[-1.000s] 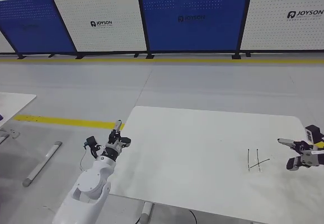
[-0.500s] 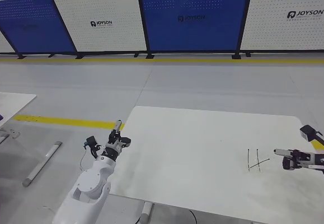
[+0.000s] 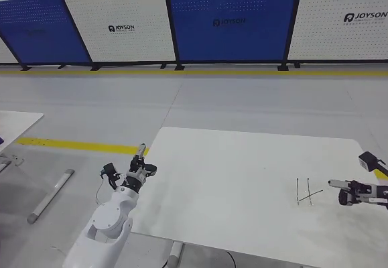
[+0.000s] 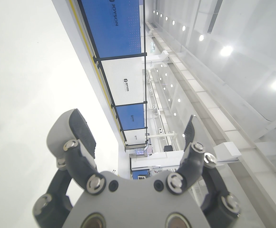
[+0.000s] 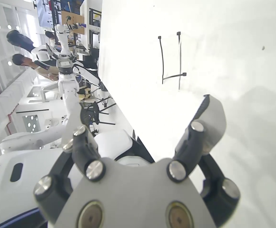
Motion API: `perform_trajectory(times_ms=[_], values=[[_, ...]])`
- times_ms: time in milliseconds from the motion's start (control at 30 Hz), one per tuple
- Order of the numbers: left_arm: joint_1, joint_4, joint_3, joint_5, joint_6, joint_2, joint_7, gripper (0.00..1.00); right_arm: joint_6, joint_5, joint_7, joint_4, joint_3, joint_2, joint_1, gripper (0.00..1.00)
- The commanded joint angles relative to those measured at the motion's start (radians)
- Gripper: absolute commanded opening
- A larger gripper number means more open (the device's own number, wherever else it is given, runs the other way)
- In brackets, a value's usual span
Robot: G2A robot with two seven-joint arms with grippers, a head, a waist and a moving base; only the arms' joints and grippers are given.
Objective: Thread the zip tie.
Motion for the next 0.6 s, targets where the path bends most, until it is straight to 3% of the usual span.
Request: perform_trajectory(times_ms=[0,367,567], values=[[0.000,0.000,0.000,0.000,0.000,0.000,0.000,1.00,0.007,0.008,0.002,0.007,-0.011,-0.006,0.006,1.00],[0.000,0.000,0.000,0.000,0.000,0.000,0.000,1.00,0.022,-0.061,-0.043,0.135,-0.148,-0.081,0.120,1.00],[0.000,0.000,0.000,0.000,0.000,0.000,0.000,1.00,0.013,-0.073,-0.044,0.239,-0.219,-0.133,0.173,1.00]])
